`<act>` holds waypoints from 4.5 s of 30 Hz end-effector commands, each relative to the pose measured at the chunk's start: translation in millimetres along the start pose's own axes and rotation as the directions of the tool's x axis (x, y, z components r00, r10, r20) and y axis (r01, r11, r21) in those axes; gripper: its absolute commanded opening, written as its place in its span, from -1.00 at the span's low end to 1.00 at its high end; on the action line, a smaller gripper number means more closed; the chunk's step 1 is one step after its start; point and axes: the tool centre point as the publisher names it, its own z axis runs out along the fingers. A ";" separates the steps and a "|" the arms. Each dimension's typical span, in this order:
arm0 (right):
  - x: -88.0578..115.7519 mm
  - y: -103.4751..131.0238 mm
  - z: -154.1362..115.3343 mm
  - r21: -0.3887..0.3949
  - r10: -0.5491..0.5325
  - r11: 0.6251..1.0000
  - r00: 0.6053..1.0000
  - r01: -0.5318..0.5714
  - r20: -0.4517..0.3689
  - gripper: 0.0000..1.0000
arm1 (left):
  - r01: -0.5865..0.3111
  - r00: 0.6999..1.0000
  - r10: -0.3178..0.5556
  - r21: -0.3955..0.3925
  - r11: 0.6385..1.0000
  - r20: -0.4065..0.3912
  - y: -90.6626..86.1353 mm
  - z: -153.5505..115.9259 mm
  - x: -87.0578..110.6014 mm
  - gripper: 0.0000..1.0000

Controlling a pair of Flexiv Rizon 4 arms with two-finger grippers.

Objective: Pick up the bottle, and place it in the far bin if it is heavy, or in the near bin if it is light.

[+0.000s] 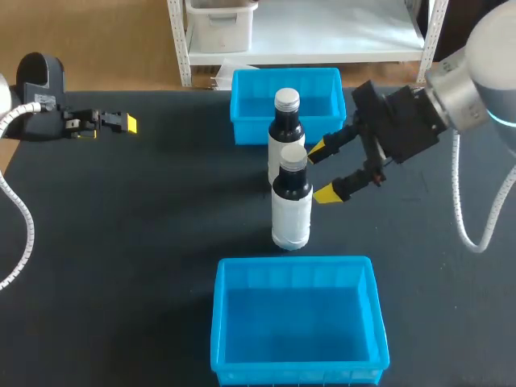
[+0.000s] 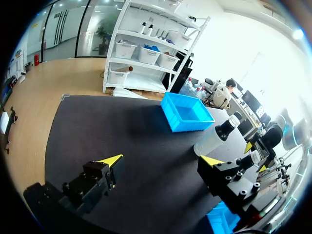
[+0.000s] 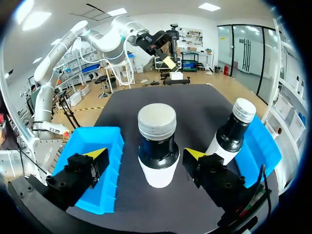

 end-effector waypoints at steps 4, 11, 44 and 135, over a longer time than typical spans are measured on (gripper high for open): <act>-4.3 -3.3 16.4 -0.003 -0.001 1.000 1.000 0.001 -0.002 1.00 | 0.000 1.000 0.000 0.000 1.000 0.000 0.0 0.0 0.0 1.00; -8.6 -5.5 26.5 -0.007 -0.005 1.000 1.000 0.005 -0.002 1.00 | 0.000 1.000 0.000 0.000 1.000 0.000 0.0 0.0 0.0 1.00; -15.8 -12.7 40.0 -0.005 0.001 1.000 1.000 -0.001 0.015 0.08 | 0.000 1.000 0.000 0.000 1.000 0.000 0.0 0.0 0.0 1.00; -22.5 -35.5 -149.4 0.300 0.050 0.951 0.996 -0.071 0.079 -1.00 | 0.000 1.000 0.000 0.000 1.000 0.000 0.0 0.0 0.0 1.00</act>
